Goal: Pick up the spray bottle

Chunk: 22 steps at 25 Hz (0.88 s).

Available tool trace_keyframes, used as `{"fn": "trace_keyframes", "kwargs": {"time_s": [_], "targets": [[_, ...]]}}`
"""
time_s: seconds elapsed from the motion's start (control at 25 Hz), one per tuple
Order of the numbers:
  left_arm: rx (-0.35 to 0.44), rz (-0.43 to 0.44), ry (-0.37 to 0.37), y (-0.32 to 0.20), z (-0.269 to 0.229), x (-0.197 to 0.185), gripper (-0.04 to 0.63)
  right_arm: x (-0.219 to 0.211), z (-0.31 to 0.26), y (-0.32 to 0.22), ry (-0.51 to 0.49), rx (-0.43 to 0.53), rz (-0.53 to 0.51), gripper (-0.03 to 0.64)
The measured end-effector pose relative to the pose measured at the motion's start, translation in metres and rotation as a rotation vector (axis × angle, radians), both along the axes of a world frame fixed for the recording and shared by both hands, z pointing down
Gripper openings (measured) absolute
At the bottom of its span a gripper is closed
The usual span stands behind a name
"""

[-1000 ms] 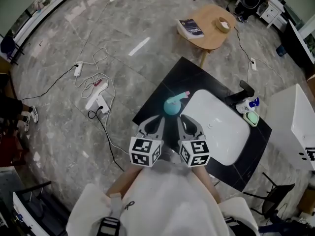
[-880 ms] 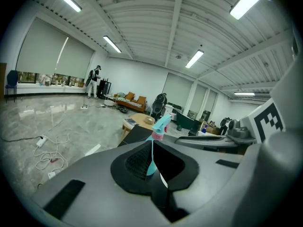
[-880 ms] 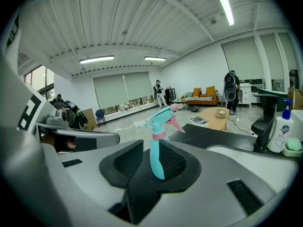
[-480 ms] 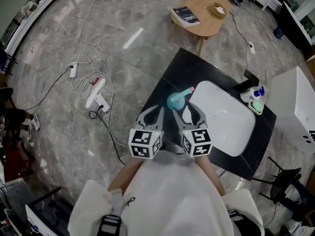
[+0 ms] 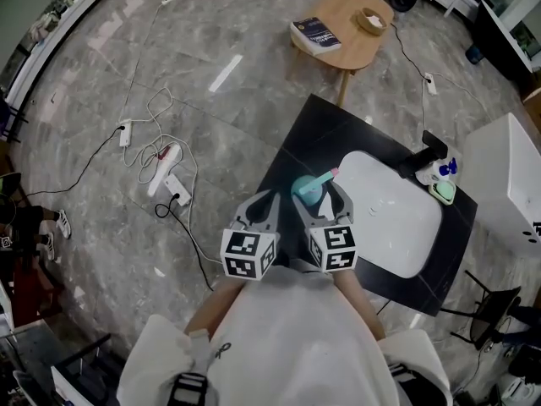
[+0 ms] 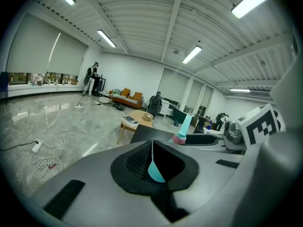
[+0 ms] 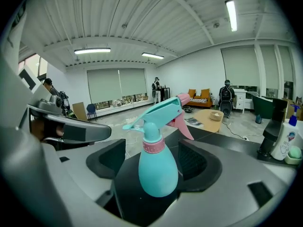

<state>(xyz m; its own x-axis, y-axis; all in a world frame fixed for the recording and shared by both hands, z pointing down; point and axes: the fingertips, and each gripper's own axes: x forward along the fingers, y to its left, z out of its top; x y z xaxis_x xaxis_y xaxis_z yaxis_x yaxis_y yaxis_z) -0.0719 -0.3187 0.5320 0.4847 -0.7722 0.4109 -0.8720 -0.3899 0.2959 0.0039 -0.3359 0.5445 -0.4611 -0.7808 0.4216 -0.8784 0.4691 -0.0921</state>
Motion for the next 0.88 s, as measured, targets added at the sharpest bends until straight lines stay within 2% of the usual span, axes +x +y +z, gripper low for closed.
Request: {"fn": "trace_keyframes", "kwargs": {"time_s": [0.48, 0.88], "targets": [[-0.01, 0.012, -0.019, -0.017, 0.005, -0.017, 0.029, -0.012, 0.019, -0.025, 0.045, -0.009, 0.016, 0.339], [0.025, -0.013, -0.028, -0.026, -0.001, -0.027, 0.029, -0.016, 0.027, -0.031, 0.107, -0.01, 0.004, 0.337]]}}
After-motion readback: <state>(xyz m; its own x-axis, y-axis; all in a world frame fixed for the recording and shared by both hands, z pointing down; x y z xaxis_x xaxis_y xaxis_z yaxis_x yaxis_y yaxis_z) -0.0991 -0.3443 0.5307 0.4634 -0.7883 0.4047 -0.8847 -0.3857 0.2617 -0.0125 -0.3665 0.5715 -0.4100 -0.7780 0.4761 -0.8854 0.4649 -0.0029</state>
